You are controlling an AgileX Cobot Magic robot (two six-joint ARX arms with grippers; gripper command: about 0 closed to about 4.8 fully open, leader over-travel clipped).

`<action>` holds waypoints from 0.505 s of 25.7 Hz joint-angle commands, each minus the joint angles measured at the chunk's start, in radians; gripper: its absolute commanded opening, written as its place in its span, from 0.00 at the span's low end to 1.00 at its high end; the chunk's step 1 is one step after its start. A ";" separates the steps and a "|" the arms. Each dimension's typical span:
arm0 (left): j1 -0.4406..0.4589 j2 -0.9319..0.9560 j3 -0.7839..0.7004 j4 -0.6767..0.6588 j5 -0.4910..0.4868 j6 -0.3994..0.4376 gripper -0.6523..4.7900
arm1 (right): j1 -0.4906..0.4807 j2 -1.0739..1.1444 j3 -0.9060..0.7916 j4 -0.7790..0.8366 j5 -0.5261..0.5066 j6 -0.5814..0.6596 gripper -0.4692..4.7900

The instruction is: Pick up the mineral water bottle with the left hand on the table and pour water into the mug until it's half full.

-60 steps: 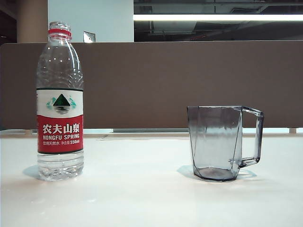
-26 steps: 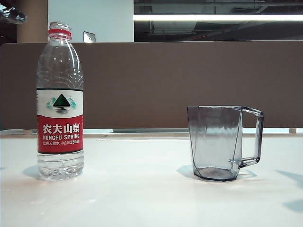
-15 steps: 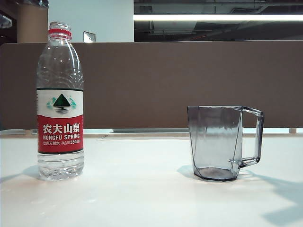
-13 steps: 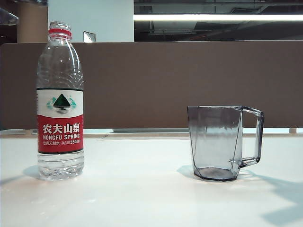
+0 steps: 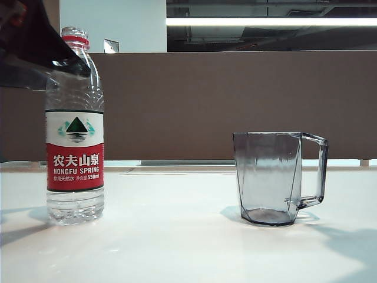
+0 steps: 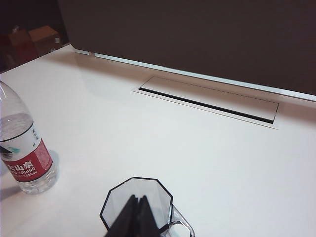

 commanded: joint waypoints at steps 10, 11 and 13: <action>0.001 0.153 -0.029 0.205 0.011 -0.032 1.00 | 0.002 -0.001 0.007 -0.001 0.000 0.003 0.08; 0.001 0.158 -0.063 0.267 0.003 -0.066 1.00 | 0.002 -0.001 0.007 -0.005 -0.001 0.003 0.08; 0.001 0.159 -0.108 0.322 -0.020 -0.101 1.00 | 0.002 -0.001 0.007 -0.011 -0.001 0.003 0.08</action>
